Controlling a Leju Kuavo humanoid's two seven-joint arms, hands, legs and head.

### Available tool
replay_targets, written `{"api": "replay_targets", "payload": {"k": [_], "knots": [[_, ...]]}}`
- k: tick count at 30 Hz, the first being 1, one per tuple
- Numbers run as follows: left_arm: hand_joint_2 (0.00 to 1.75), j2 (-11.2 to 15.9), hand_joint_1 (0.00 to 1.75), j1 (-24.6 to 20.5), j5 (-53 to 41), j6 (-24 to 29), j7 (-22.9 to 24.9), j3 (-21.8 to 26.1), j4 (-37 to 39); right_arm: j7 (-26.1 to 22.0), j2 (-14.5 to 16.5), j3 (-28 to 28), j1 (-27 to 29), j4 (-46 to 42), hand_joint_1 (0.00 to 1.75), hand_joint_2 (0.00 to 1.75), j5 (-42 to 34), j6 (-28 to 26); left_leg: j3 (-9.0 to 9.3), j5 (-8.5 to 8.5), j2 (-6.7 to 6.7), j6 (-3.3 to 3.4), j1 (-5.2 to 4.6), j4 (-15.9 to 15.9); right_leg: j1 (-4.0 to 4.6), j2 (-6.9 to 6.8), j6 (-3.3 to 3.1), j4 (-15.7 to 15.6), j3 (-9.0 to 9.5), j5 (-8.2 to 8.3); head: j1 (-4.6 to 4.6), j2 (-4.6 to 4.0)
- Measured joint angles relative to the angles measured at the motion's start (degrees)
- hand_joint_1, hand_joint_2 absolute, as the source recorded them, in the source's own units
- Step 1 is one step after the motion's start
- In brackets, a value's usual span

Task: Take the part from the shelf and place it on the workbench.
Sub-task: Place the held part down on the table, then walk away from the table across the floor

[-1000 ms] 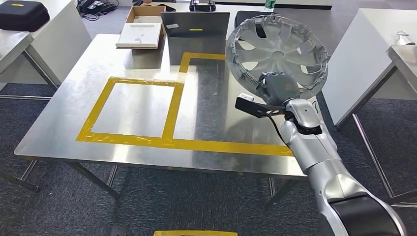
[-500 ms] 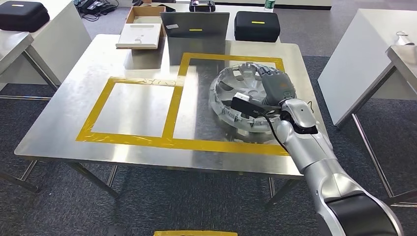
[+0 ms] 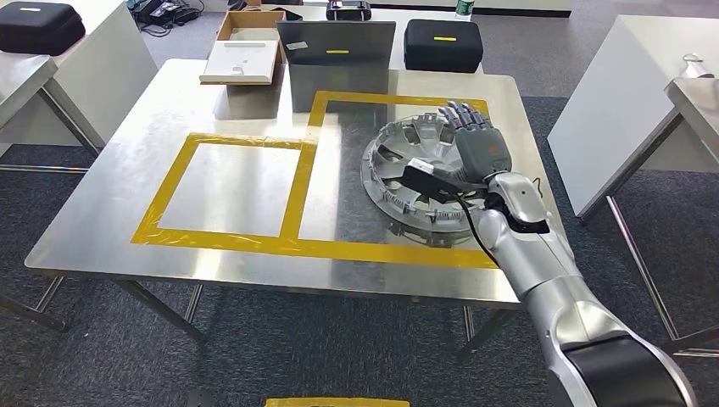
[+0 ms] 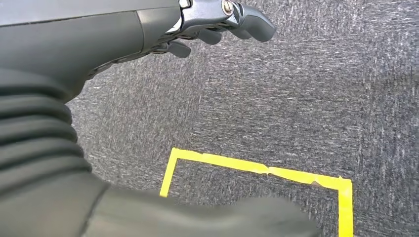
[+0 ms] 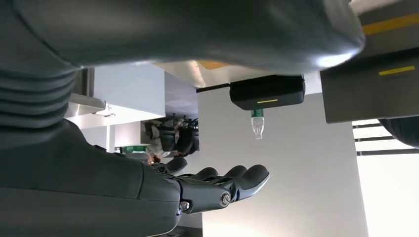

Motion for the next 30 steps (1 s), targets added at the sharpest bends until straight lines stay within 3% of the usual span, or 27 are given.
{"api": "replay_targets", "payload": {"k": [7,9,10,12,13,14,15,16,18,19,23,25,28,29,30], "knots": [[0.0,0.3,0.0,0.0,0.2,-0.4,-0.5,0.0,0.0,-0.2,-0.3,0.0,0.3,0.0,0.0,0.0,-1.0,-0.7,-0.02,0.08,-0.01,0.67,-0.19,-0.2,-0.25,-0.06,0.55,-0.2,0.07,0.15,-0.01,0.0],[0.0,0.3,0.0,-0.1,0.4,-0.6,-0.5,0.0,0.0,-0.2,-0.5,0.0,0.3,-0.1,0.0,0.0,-1.2,-0.7,0.19,0.66,0.03,1.19,0.23,-0.9,-0.24,0.5,0.92,1.2,-0.47,-1.02,0.08,0.0],[0.0,0.3,0.0,-0.1,0.5,-0.7,-0.5,0.0,0.0,-0.1,-0.5,0.0,0.3,-0.1,0.0,0.0,-1.3,-0.7,0.23,0.89,0.05,1.39,0.46,-1.2,-0.3,0.92,1.1,3.5,-1.48,-2.55,0.14,0.0],[0.0,0.3,0.0,-0.2,0.6,-0.9,-0.5,0.0,0.0,0.0,-0.7,0.0,0.5,-0.1,0.0,0.0,-1.4,-0.7,-0.02,1.11,-0.01,1.56,0.56,-1.2,-0.59,1.55,1.53,11.0,-4.93,-6.4,0.22,0.0],[0.0,0.4,0.0,-0.2,0.7,-0.9,-0.5,0.0,0.0,0.1,-0.8,0.0,0.7,-0.1,0.0,0.0,-1.4,-0.6,-0.18,1.17,-0.1,1.5,0.59,-1.2,-0.75,1.62,1.74,14.5,-6.61,-7.54,0.21,0.0],[0.0,0.4,0.0,-0.2,0.7,-0.9,-0.4,0.0,0.0,0.1,-0.9,0.0,1.0,-0.1,0.0,0.0,-1.4,-0.6,-0.34,1.23,-0.2,1.42,0.64,-1.1,-0.91,1.64,1.9,16.3,-7.55,-7.6,0.22,0.0],[0.0,0.4,0.0,-0.2,0.8,-0.9,-0.4,0.0,0.0,0.1,-0.9,0.0,1.1,-0.1,0.0,0.0,-1.4,-0.6,-0.5,1.29,-0.31,1.28,0.75,-0.9,-1.08,1.65,2.06,15.7,-7.41,-6.42,0.21,0.0],[0.0,0.4,0.0,-0.2,0.8,-0.9,-0.4,0.0,0.0,0.1,-0.9,0.0,1.1,-0.1,0.0,0.0,-1.4,-0.6,-0.67,1.33,-0.41,1.09,0.9,-0.7,-1.27,1.65,2.24,13.0,-6.16,-4.31,0.21,0.0],[0.0,0.4,0.0,-0.3,0.9,-1.0,-0.4,0.0,0.0,0.2,-1.0,0.0,1.1,-0.1,0.0,0.0,-1.5,-0.5,-1.1,1.42,-0.64,0.39,1.15,-0.2,-1.47,1.94,2.45,5.1,-2.42,-0.73,0.22,0.0],[0.0,0.4,0.0,-0.3,0.9,-1.0,-0.4,0.0,0.0,0.2,-1.0,0.0,1.1,-0.1,0.0,0.0,-1.5,-0.4,-1.32,1.56,-0.79,-0.1,1.2,0.0,-1.41,2.19,2.28,2.5,-1.24,0.17,0.21,0.0],[0.0,0.5,0.0,-0.2,0.9,-1.1,-0.4,0.0,0.0,0.4,-1.1,0.0,1.1,-0.1,0.0,0.0,-1.5,-0.2,-2.2,2.37,-1.15,-2.05,1.3,-0.1,-1.05,2.39,0.23,1.3,-1.77,1.05,0.14,0.0],[0.0,0.6,0.0,-0.2,0.9,-1.3,-0.3,0.0,0.0,0.3,-1.1,0.0,1.0,-0.1,0.0,0.0,-1.5,0.2,-3.51,-0.16,-0.85,-2.51,1.43,2.5,-1.14,2.13,-1.0,1.1,-2.55,1.95,0.02,0.0],[0.0,0.6,0.0,-0.3,0.9,-1.3,-0.1,0.0,0.0,0.1,-1.1,0.0,0.9,-0.1,0.0,0.0,-1.5,0.7,-6.89,-6.85,-0.56,-2.7,1.41,13.1,-0.81,1.88,-1.75,1.1,-4.1,3.16,-0.21,0.0],[0.0,0.6,0.0,-0.3,0.9,-1.3,0.0,0.0,0.0,0.1,-1.1,0.0,0.9,-0.1,0.0,0.0,-1.5,0.9,-7.25,-7.66,-0.55,-2.68,1.37,15.5,-0.64,1.83,-1.8,1.1,-4.65,3.57,-0.22,0.0],[0.0,0.6,0.0,-0.3,0.9,-1.3,0.1,0.0,0.0,0.1,-1.1,0.0,1.0,0.0,0.0,0.0,-1.5,1.0,-6.61,-7.35,-0.55,-2.56,1.33,16.0,-0.49,1.78,-1.79,1.2,-5.19,3.98,-0.22,0.0]]}}
